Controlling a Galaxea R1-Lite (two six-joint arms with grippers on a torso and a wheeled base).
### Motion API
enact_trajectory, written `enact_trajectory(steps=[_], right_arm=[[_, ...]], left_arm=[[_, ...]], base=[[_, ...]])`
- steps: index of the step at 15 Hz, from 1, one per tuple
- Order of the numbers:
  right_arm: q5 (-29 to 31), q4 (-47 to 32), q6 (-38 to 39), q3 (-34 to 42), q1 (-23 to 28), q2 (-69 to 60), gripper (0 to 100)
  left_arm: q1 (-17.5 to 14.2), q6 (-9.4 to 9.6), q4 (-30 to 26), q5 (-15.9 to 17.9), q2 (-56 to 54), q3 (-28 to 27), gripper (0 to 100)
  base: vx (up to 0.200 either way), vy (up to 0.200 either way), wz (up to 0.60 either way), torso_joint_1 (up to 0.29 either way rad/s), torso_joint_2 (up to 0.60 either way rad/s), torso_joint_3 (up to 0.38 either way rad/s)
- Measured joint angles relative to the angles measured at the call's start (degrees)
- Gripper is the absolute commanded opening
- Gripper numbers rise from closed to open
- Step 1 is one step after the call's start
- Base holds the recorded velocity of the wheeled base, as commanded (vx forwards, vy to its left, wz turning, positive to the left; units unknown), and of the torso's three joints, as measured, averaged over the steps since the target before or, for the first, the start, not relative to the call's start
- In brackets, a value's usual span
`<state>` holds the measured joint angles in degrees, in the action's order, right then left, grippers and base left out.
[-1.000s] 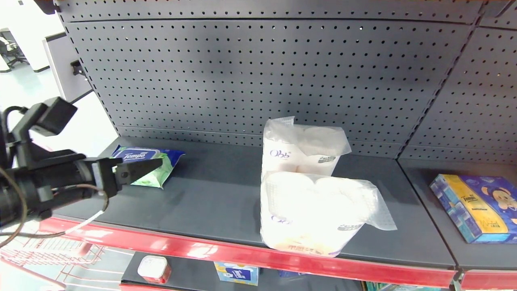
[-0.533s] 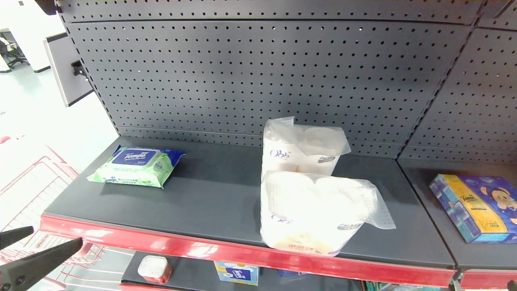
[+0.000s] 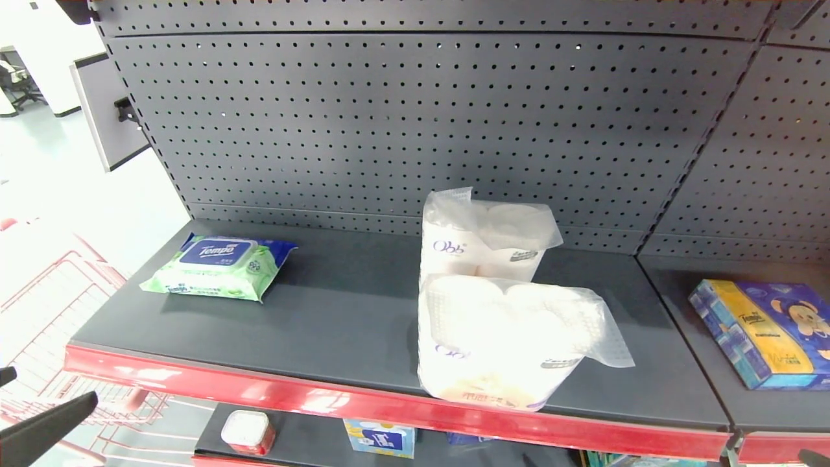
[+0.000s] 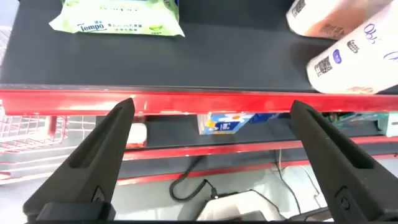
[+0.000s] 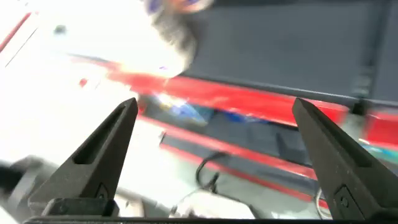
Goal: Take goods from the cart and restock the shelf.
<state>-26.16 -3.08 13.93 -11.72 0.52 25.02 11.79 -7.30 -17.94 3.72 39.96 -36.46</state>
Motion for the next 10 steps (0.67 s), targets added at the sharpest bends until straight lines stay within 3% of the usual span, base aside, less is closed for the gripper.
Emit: enact_trajectory(steps=[2, 4, 5, 7, 10], right_arm=[[9.89, 0.41, -3.32, -0.84, -2.78, 3.06, 100], [22.06, 3.68, -5.81, -2.19, -0.48, 8.30, 100], [25.16, 5.38, -6.47, -2.89, 0.62, 11.28, 100], [26.78, 7.18, -7.31, -3.85, 1.40, 16.52, 100], [23.65, 6.52, -8.24, -4.68, -3.05, 23.63, 100]], left_arm=[[0.00, 0.05, 0.00, -1.51, -0.27, 0.00, 100], [0.00, 0.09, 0.00, -2.06, -0.39, -0.02, 100], [0.00, 0.22, 0.00, -2.08, -0.41, -0.05, 100], [0.00, 1.48, 0.02, -2.06, -0.44, -0.13, 100], [0.00, 2.11, 0.00, -1.91, -0.63, -0.11, 100]], base=[[0.000, 0.000, 0.00, 0.000, 0.00, 0.000], [0.000, 0.000, 0.00, 0.000, 0.00, 0.000], [0.000, 0.000, 0.00, 0.000, 0.00, 0.000], [0.000, 0.000, 0.00, 0.000, 0.00, 0.000], [0.000, 0.000, 0.00, 0.000, 0.00, 0.000]])
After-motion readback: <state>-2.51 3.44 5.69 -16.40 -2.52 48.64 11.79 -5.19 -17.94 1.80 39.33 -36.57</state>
